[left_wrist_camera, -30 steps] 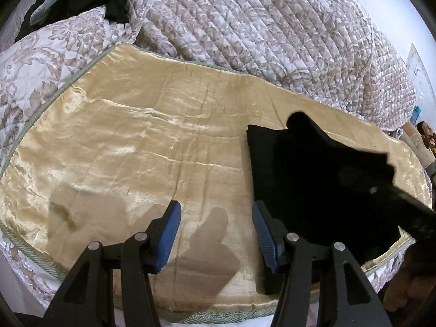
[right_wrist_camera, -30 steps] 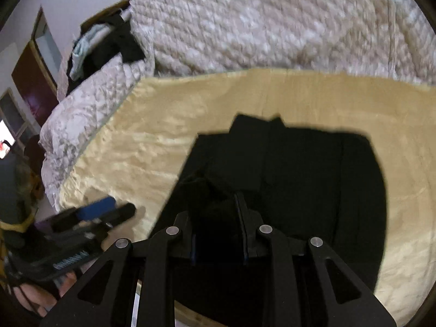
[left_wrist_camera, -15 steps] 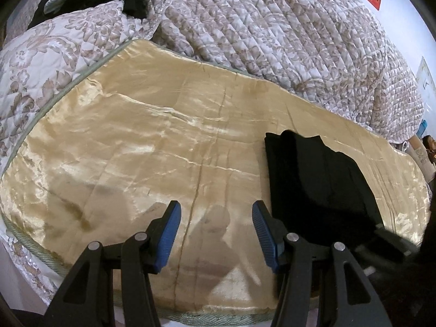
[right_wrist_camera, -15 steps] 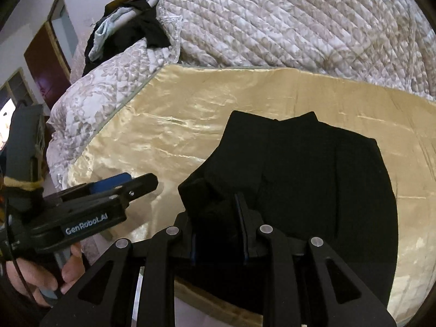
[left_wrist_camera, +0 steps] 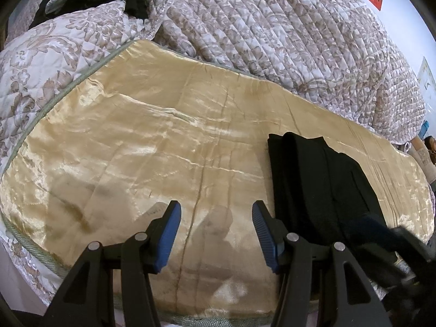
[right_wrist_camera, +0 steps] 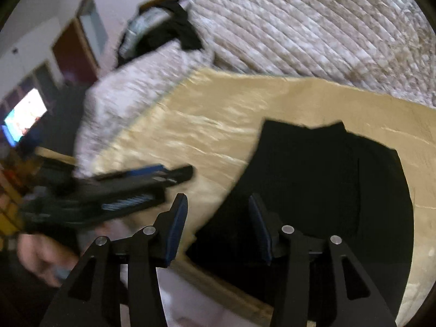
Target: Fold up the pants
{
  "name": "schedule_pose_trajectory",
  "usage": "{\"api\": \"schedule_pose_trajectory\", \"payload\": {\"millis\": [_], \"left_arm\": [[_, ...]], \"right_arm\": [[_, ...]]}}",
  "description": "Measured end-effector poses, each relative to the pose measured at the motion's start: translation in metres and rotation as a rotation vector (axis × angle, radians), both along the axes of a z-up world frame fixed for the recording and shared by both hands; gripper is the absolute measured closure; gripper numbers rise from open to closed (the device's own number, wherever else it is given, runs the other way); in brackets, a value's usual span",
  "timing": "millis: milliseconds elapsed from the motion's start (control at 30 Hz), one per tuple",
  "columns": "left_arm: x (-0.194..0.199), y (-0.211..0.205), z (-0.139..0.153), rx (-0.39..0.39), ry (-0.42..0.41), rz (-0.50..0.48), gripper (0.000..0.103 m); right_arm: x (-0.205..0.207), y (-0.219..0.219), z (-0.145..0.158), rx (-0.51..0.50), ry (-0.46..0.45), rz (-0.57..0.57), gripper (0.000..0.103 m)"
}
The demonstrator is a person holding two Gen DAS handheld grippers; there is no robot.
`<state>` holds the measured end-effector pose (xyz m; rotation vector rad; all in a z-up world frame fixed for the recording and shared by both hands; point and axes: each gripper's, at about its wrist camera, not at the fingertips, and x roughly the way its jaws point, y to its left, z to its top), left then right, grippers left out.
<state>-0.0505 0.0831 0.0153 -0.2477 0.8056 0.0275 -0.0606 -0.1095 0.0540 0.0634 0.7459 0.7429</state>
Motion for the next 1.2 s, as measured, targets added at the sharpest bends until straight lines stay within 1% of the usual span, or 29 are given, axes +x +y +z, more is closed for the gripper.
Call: {"api": "schedule_pose_trajectory", "payload": {"millis": [67,100,167,200,233,267,300,333,400,433,467,500,567,633,733,800,867,933,967,1000,1067,1200], "left_arm": [[0.0,0.0,0.0,0.0,-0.001,-0.001,0.046],[0.0,-0.001,0.0,0.001,-0.003,-0.004,0.046],[0.001,-0.004,0.002,0.003,-0.011,-0.015,0.046],[0.001,-0.006,0.003,0.003,-0.017,-0.021,0.046],[0.001,-0.008,0.005,0.002,-0.025,-0.029,0.046],[0.001,-0.01,0.007,0.0,-0.033,-0.036,0.046],[0.001,-0.012,0.009,-0.002,-0.042,-0.042,0.046],[0.002,-0.015,0.011,-0.004,-0.052,-0.049,0.046],[0.005,-0.021,0.017,-0.011,-0.067,-0.068,0.046],[0.008,-0.025,0.02,-0.013,-0.076,-0.081,0.046],[0.01,-0.029,0.023,-0.012,-0.084,-0.092,0.046],[0.014,-0.036,0.028,-0.007,-0.094,-0.107,0.046],[0.023,-0.049,0.036,0.003,-0.111,-0.146,0.046],[0.035,-0.066,0.044,0.007,-0.13,-0.198,0.046],[0.057,-0.093,0.048,0.024,-0.147,-0.296,0.046],[0.074,-0.106,0.042,0.067,-0.131,-0.313,0.046],[0.091,-0.11,0.027,0.093,-0.077,-0.302,0.046],[0.101,-0.106,0.011,0.1,-0.005,-0.273,0.046],[0.102,-0.103,0.004,0.099,0.015,-0.266,0.045],[0.101,-0.101,0.001,0.094,0.015,-0.264,0.043],[0.099,-0.1,0.002,0.093,0.002,-0.267,0.043],[0.095,-0.101,0.003,0.105,-0.012,-0.265,0.043]], "right_arm": [[-0.005,-0.01,0.008,0.026,-0.038,-0.009,0.056],[-0.007,-0.021,0.012,0.041,-0.06,-0.046,0.056],[-0.006,-0.038,0.009,0.042,-0.056,-0.112,0.056],[-0.004,-0.042,0.006,0.031,-0.045,-0.134,0.06],[0.0,-0.045,-0.005,-0.007,-0.016,-0.162,0.066],[0.004,-0.044,-0.019,-0.043,0.032,-0.16,0.078],[0.006,-0.041,-0.031,-0.059,0.078,-0.133,0.079],[0.005,-0.038,-0.036,-0.064,0.088,-0.111,0.079],[0.002,-0.039,-0.03,-0.048,0.069,-0.083,0.079],[0.006,-0.043,-0.025,-0.009,0.088,-0.067,0.079],[0.009,-0.048,-0.021,0.014,0.095,-0.07,0.079],[0.016,-0.059,-0.014,0.019,0.081,-0.095,0.079],[0.028,-0.072,-0.003,0.0,0.055,-0.141,0.079],[0.052,-0.084,0.005,-0.04,0.055,-0.199,0.079],[0.083,-0.09,0.01,-0.091,0.062,-0.22,0.079],[0.106,-0.089,0.008,-0.121,0.067,-0.212,0.079],[0.125,-0.087,0.0,-0.144,0.082,-0.218,0.079],[0.136,-0.092,-0.013,-0.164,0.12,-0.238,0.079],[0.142,-0.093,-0.019,-0.17,0.136,-0.252,0.079],[0.147,-0.097,-0.027,-0.173,0.153,-0.279,0.082],[0.15,-0.107,-0.034,-0.128,0.179,-0.305,0.082],[0.147,-0.11,-0.034,-0.116,0.17,-0.309,0.082]]}}
